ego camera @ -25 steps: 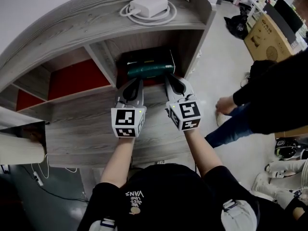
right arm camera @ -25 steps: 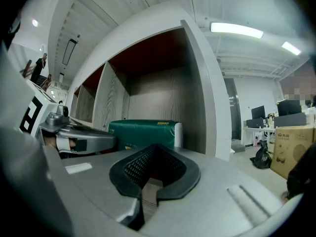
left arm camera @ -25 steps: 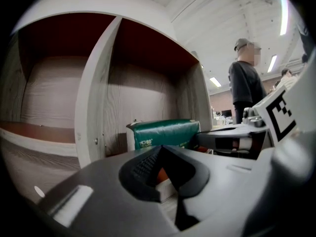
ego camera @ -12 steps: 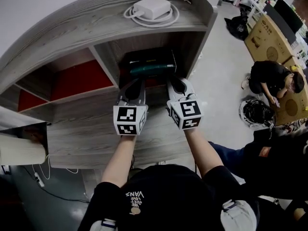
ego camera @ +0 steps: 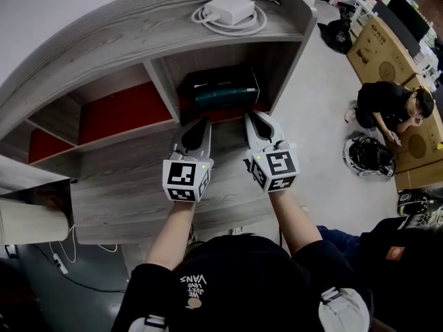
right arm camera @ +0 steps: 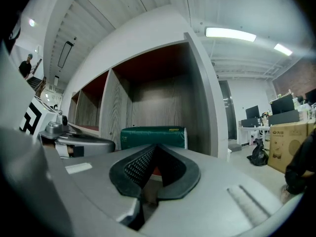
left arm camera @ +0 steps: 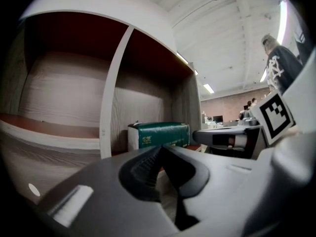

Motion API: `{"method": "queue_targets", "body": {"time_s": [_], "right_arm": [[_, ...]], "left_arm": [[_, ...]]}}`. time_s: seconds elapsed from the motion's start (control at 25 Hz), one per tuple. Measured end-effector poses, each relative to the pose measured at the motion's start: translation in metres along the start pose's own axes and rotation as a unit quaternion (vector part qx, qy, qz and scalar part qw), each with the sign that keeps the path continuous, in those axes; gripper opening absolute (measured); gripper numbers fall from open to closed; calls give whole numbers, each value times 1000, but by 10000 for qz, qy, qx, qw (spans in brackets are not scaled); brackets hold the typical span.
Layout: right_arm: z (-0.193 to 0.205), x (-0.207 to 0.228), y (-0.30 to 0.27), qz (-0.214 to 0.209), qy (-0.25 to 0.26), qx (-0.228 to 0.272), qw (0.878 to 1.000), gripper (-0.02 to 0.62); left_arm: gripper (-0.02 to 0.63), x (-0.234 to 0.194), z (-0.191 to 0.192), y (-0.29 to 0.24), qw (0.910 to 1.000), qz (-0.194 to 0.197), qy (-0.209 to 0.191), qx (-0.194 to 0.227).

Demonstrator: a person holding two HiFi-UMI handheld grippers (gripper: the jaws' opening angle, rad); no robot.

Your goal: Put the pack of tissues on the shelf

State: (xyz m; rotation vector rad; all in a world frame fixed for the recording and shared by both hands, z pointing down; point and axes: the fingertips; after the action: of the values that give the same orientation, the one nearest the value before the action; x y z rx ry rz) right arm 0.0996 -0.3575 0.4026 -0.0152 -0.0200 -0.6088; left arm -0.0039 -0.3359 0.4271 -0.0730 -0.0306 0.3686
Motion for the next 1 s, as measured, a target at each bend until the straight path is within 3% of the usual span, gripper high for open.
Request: {"method": "queue_targets", "body": {"time_s": [0.64, 1.0], "right_arm": [[-15, -61, 55, 619, 61, 94, 9980, 2], [-12, -104, 82, 933, 120, 91, 9955, 2]], "left_arm": [[52, 5, -8, 73, 9951, 967, -109, 149], [52, -9, -4, 121, 9917, 1258, -91, 232]]}}
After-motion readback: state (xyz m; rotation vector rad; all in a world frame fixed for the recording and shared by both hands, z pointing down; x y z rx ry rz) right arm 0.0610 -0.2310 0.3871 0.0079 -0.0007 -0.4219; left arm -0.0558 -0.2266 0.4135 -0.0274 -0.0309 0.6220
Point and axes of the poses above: the fingertips, and each gripper's own axes: y backward along the fingers, x to its right, z out of its underside
